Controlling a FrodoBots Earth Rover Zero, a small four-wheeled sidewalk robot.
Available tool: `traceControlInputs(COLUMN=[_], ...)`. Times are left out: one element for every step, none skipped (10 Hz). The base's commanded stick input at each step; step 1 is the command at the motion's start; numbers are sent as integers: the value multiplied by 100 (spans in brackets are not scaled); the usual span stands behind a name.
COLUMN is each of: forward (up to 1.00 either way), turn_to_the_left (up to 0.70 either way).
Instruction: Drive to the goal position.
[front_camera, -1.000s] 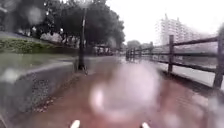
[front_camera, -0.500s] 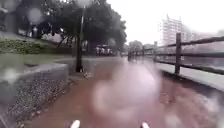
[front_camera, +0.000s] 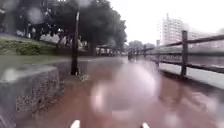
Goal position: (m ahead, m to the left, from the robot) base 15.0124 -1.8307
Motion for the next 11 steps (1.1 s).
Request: traceControlInputs(forward=[70,70,70,70,70,70,70,70,70,70,70], turn_to_the_left=[0,0,0,0,0,0,0,0,0,0,0])
